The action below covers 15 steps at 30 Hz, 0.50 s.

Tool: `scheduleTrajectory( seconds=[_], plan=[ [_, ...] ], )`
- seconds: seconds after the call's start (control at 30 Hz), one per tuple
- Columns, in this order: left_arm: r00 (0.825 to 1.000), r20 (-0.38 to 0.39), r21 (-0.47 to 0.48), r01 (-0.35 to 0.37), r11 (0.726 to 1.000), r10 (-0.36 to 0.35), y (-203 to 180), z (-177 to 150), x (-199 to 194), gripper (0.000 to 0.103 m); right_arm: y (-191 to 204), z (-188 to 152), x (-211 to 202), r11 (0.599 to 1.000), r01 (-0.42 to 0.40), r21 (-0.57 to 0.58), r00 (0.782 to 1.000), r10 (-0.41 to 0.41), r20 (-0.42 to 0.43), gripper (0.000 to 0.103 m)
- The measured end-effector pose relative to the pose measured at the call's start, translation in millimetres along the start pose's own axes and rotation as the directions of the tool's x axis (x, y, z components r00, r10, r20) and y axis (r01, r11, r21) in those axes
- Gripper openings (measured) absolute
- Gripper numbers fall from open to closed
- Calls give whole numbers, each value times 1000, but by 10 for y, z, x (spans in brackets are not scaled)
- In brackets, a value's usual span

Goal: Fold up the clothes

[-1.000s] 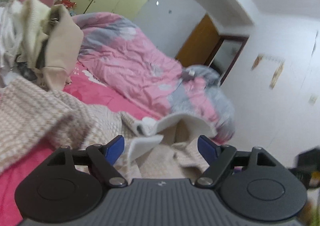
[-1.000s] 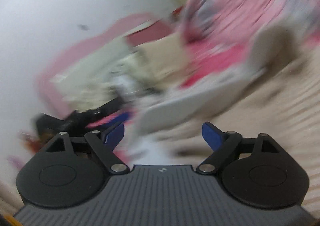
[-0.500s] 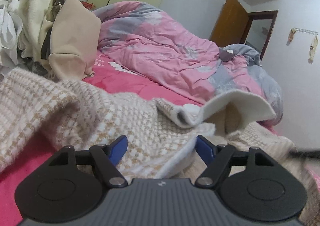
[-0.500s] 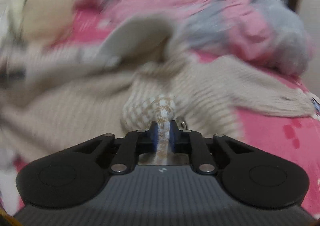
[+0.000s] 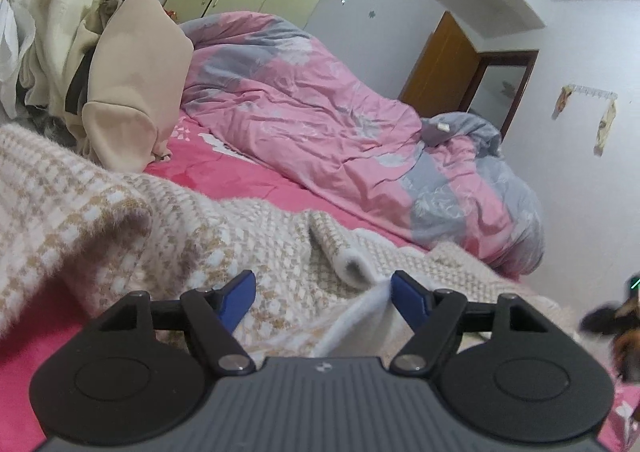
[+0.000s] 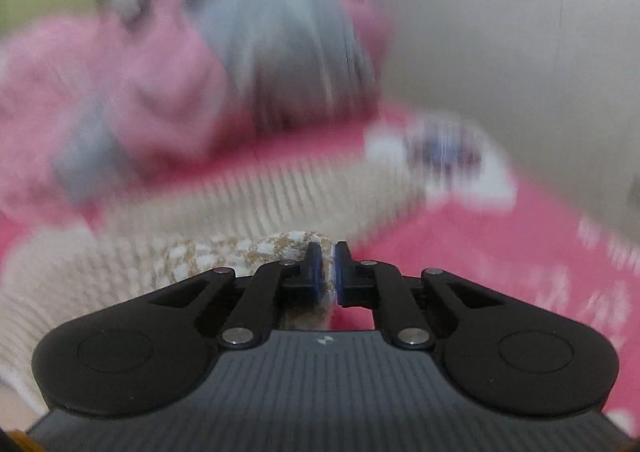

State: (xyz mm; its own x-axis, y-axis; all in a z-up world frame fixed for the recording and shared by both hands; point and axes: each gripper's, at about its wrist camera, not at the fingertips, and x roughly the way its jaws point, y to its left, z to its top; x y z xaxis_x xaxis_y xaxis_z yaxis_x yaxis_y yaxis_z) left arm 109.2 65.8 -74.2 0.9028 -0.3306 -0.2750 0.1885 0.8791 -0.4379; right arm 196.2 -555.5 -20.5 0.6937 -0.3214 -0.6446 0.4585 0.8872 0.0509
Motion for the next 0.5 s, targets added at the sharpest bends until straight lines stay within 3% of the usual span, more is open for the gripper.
scheduleTrajectory(
  seconds=[0.07, 0.17, 0.27, 0.33, 0.43, 0.47, 0.5],
  plan=[
    [999, 18, -15, 32, 999, -32, 38, -3, -33, 76, 19, -136, 191, 1000, 10, -2, 996, -10, -84, 13],
    [998, 31, -46, 60, 997, -59, 92, 1, -53, 76, 221, -141, -264, 993, -117, -13, 993, 117, -8, 26],
    [997, 46, -50, 70, 996, -68, 81, 4, -88, 78, 423, -146, -718, 970, -240, -34, 968, 242, 67, 35],
    [995, 59, -32, 80, 996, -78, 49, 1, -127, 79, 558, -149, -1021, 946, -319, -53, 939, 323, 114, 42],
    [993, 68, 22, 95, 995, -96, -35, -14, -173, 83, 760, -154, -1475, 898, -431, -88, 879, 440, 182, 50],
    [993, 67, 44, 94, 995, -96, -67, -27, -183, 83, 912, -178, -1549, 864, -493, -107, 849, 504, 157, 53],
    [994, 65, 63, 90, 994, -94, -96, -41, -189, 83, 1172, -240, -1508, 806, -578, -125, 805, 589, 76, 54]
  ],
)
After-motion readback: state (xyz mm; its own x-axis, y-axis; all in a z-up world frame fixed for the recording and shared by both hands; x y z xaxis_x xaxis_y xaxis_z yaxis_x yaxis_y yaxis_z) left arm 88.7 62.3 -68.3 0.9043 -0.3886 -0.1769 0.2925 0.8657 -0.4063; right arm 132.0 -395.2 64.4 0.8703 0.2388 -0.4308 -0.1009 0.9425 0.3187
